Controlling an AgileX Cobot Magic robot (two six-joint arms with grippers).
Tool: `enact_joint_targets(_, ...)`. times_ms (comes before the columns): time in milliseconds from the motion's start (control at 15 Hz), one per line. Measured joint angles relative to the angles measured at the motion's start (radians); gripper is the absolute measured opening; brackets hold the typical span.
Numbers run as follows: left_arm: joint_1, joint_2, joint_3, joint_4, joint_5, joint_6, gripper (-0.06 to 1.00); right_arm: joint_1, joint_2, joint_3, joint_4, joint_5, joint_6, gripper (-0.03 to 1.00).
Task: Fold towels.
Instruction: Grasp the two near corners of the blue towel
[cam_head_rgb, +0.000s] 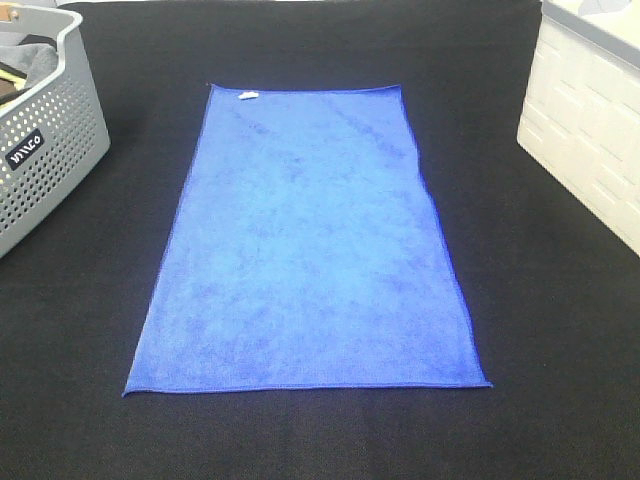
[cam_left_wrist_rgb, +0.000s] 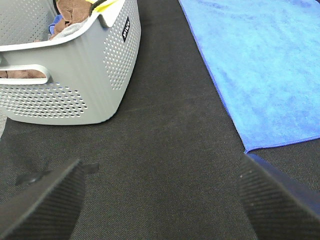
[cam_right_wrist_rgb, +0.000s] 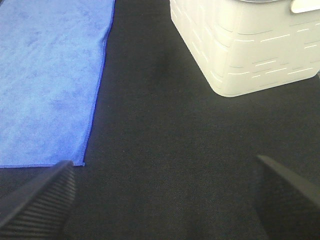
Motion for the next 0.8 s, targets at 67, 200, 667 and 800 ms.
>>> enact_joint_targets(67, 0.0, 0.0, 0.0, 0.0, 0.0, 0.0, 0.79, 0.0, 0.0, 0.0, 0.0, 0.0, 0.0, 0.88)
enact_joint_targets(200, 0.0, 0.0, 0.0, 0.0, 0.0, 0.0, 0.79, 0.0, 0.0, 0.0, 0.0, 0.0, 0.0, 0.88)
enact_joint_targets(667, 0.0, 0.0, 0.0, 0.0, 0.0, 0.0, 0.79, 0.0, 0.0, 0.0, 0.0, 0.0, 0.0, 0.88)
enact_joint_targets(800, 0.0, 0.0, 0.0, 0.0, 0.0, 0.0, 0.79, 0.0, 0.0, 0.0, 0.0, 0.0, 0.0, 0.88)
